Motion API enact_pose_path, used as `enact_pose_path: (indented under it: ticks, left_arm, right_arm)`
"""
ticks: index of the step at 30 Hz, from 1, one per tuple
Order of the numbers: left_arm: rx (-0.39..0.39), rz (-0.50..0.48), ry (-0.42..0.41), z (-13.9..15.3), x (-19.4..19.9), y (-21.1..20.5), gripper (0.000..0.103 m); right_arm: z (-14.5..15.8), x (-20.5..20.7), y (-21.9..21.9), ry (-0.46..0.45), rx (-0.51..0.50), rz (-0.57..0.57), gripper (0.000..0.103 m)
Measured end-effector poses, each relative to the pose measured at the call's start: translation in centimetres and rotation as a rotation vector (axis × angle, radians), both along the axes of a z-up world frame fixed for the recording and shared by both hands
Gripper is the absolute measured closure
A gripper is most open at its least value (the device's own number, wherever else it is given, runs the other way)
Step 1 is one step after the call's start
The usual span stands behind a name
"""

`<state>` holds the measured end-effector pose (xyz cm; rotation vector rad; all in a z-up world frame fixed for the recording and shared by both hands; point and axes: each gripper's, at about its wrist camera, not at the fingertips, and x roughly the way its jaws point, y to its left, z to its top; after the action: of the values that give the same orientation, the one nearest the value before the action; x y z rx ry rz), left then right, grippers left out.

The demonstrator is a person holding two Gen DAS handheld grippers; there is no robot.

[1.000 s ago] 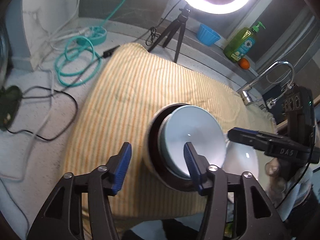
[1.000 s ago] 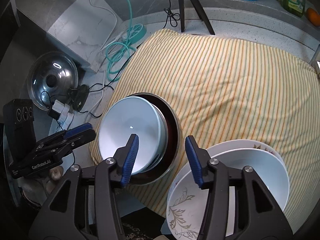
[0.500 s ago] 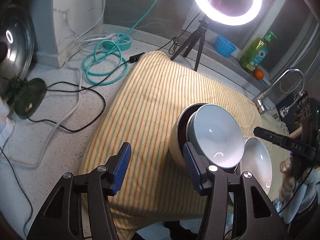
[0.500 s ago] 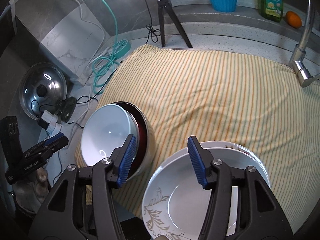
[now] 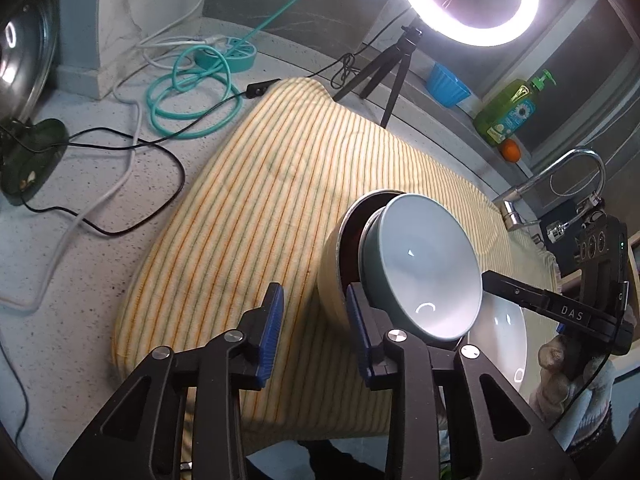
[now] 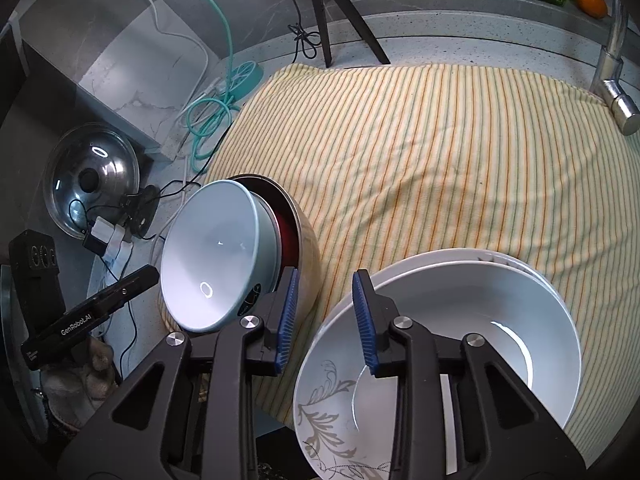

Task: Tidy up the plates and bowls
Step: 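Grasp the rim of the nested bowl stack with the right gripper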

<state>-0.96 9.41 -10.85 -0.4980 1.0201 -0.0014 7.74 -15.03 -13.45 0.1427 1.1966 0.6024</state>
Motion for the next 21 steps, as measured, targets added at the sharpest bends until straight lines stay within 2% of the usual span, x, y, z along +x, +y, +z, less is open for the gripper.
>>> enact_pose_path:
  ticks: [9,17,21]
  left_arm:
    - [-0.005,-0.007,0.017,-0.6,0.7,-0.1,0.076]
    - [-0.013,-0.035,0.029,-1.0,1.7,-0.5,0.085]
    - [-0.052,-0.043,0.04,-1.5,2.1,-0.4,0.088]
  right_arm:
    - [-0.6,0.4,1.1,0.023,0.001,0.023,0.082]
    - [-1.0,0.9,2.1,0.028,-0.016,0.047,0.088]
    - [-1.6,0.9,2.8,0.043,-0.024,0.068,0.091]
